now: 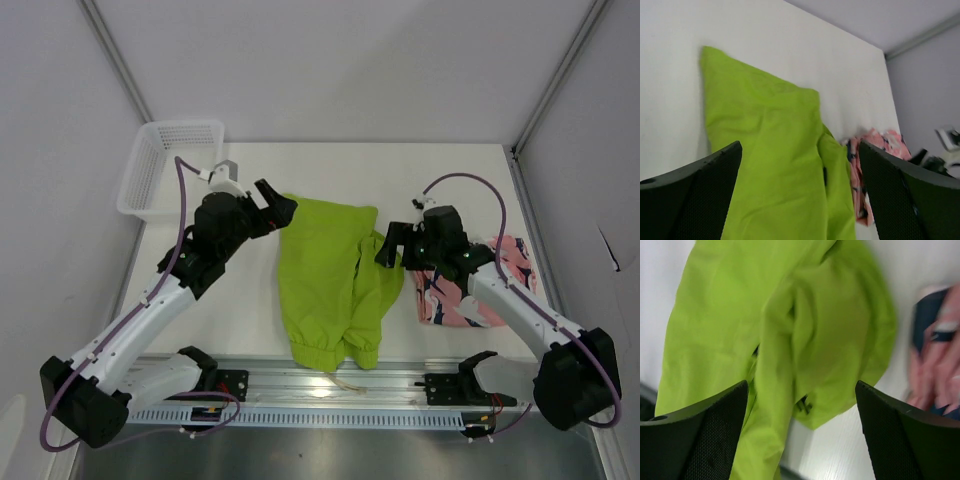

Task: Fold and stack the shorts
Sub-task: Move the shorts to the center of the board, then flatten the shorts out

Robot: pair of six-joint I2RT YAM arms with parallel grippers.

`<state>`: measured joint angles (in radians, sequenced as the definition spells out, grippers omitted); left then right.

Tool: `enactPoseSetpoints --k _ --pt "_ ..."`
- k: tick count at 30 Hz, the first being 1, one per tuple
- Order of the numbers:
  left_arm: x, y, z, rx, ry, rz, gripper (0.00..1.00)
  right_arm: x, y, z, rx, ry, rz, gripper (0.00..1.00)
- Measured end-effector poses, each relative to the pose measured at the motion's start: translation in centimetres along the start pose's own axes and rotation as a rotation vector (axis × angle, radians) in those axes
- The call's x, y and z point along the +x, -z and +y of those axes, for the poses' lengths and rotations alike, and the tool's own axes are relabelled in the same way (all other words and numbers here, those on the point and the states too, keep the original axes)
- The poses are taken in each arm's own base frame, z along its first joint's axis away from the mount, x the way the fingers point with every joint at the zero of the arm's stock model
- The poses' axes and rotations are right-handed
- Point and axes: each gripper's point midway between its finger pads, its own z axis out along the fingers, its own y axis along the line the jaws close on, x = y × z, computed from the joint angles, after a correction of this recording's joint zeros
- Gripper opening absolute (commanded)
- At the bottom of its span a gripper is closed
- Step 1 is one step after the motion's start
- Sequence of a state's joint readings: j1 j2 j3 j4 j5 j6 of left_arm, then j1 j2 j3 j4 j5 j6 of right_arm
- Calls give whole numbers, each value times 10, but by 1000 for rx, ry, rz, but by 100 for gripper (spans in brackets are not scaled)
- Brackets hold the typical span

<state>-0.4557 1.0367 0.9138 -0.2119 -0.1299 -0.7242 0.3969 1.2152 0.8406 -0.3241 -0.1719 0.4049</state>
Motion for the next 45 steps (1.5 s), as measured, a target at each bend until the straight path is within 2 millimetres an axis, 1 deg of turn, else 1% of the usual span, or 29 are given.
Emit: enactPoseSetpoints --k 2,3,5,7,9,10,11,12,14,15,17,18,19,20,21,22,23,26,30,31,33,34,35,38,41,42,43,44,45 --pt "9 12 -25 66 -51 23 99 25 9 13 -43 21 66 88" --pt "19 17 -35 95 -79 49 99 37 15 21 -73 37 99 88" --pt "47 27 -50 140 -140 125 98 58 27 39 -134 64 147 88" --pt "83 39 -63 185 -209 222 97 77 37 51 -186 76 187 84" --pt "111 51 -71 216 -262 297 95 95 43 57 -214 73 231 82" --pt "125 57 -73 228 -288 338 94 104 44 59 -220 70 253 77" --pt "140 63 -75 236 -315 381 93 112 44 60 -223 70 275 75" --pt "157 70 -75 239 -349 428 90 122 45 62 -226 69 302 70" --pt "181 82 -71 225 -403 500 89 138 47 65 -228 70 347 60" --pt "192 88 -68 213 -432 532 87 146 48 66 -230 71 369 48" --pt "212 103 -64 199 -483 594 85 159 50 69 -232 72 405 37" --pt "218 108 -64 194 -502 613 84 164 50 68 -228 65 419 25" --pt "225 114 -63 186 -523 637 83 167 49 67 -222 61 431 18" --pt "232 119 -63 179 -542 660 79 169 48 66 -214 54 439 11" --pt "238 123 -64 168 -561 678 76 170 46 66 -209 46 442 1" --pt "243 125 -63 151 -580 693 74 170 45 66 -203 41 441 0" --pt "248 126 -63 129 -600 709 65 169 44 66 -200 35 438 0" --pt "263 122 -57 51 -654 731 51 165 41 68 -198 26 419 0" --pt "275 117 -36 -44 -708 756 47 162 39 70 -202 16 402 0" --pt "277 116 -32 -63 -717 761 45 161 38 70 -201 12 399 0" --pt "280 113 -25 -107 -733 762 30 160 36 70 -199 9 398 0" --pt "281 111 -22 -132 -743 761 20 160 36 70 -199 8 397 0" --pt "281 109 -19 -162 -754 759 0 159 35 69 -197 6 395 0" --pt "279 102 -9 -245 -800 734 0 153 33 65 -187 -12 382 0" --pt "266 97 0 -296 -806 710 0 136 29 58 -172 -47 353 0" --pt "259 93 0 -300 -785 704 0 127 27 55 -168 -61 342 0" --pt "247 88 0 -301 -749 688 0 118 25 54 -166 -73 328 0" --pt "233 82 -1 -290 -696 668 0 103 22 49 -158 -89 307 0" --pt "214 75 1 -284 -632 639 0 92 19 47 -155 -97 288 0"
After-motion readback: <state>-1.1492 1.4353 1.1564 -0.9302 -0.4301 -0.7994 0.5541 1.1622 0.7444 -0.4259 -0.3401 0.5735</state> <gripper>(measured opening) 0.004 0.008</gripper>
